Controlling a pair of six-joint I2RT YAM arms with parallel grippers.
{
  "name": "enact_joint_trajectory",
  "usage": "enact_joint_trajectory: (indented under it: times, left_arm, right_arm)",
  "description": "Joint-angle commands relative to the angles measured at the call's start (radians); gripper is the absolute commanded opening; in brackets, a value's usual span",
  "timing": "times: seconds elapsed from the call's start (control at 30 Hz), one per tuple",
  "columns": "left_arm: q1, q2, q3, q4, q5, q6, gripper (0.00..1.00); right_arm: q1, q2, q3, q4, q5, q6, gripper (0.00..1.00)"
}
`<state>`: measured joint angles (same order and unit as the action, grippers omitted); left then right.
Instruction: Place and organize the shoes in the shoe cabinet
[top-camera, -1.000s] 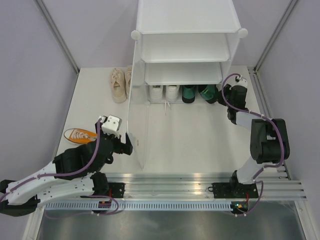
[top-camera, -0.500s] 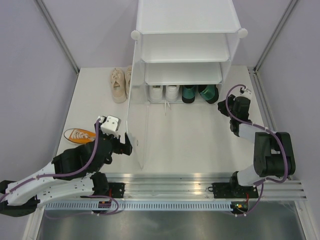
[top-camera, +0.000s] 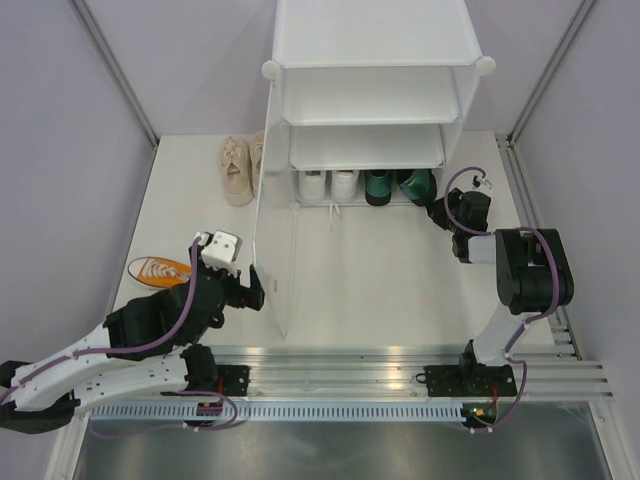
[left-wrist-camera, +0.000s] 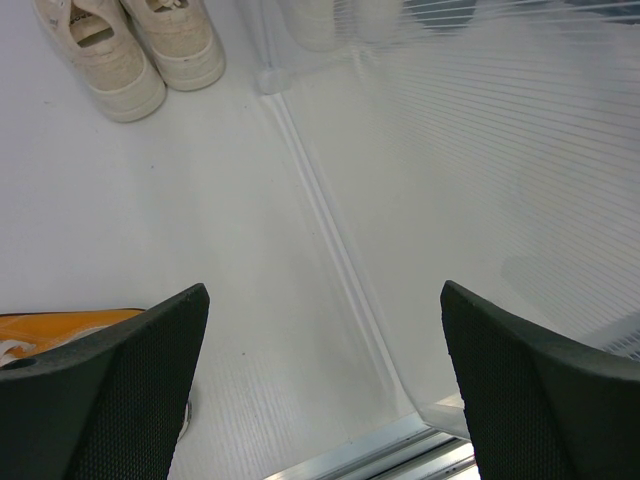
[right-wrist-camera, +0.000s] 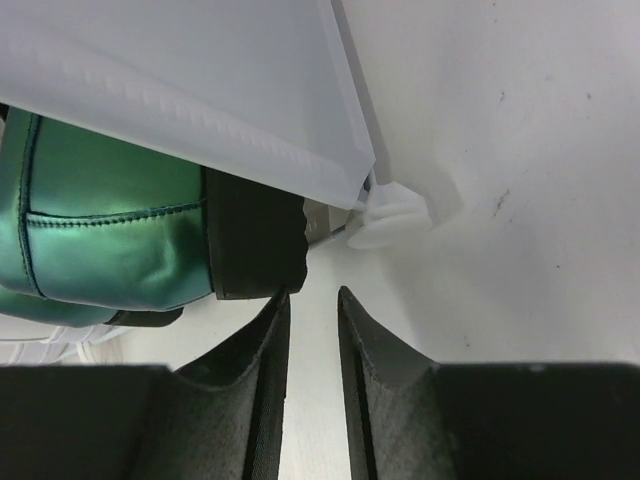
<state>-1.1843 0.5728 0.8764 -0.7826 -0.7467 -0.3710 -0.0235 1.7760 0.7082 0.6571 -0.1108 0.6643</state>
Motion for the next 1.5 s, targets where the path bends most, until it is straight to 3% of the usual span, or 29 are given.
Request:
enact_joint_trajectory:
  times: [0.0,0.5,0.73,0.97,1.2,1.4,1.47]
  left_arm:
    - [0.006,-0.005,-0.002,0.032,0.004,0.038,1.0]
    - [0.008,-0.013,-0.001,0.032,0.01,0.038,1.0]
    - [0.008,-0.033,-0.001,0.032,0.004,0.034,1.0]
    - [0.008,-0.083,-0.001,0.036,-0.022,0.018,1.0]
    - [0.008,-0.084,0.031,0.023,-0.17,-0.003,1.0]
    - [0.015,0.045,0.15,-0.131,-0.426,-0.115,1.0]
    - [0.043,0.076,0.191,-0.164,-0.447,-0.153,1.0]
  right_arm:
    - [0.01,0.022,0.062,0.176,-0.009,0.063,0.3]
    - [0.045,0.065,0.062,0.2,-0.003,0.15,0.33]
    - [0.043,-0.13,-0.027,0.066,0.034,0.104,0.54]
    - [0.037,-0.335,-0.148,-0.1,0.023,0.077,0.56]
    - [0.039,-0.513,-0.23,-0.234,-0.044,0.003,0.56]
    - [0.037,-0.648,-0.291,-0.298,-0.066,-0.025,0.56]
    - [0.037,-0.656,-0.303,-0.297,-0.093,-0.014,0.56]
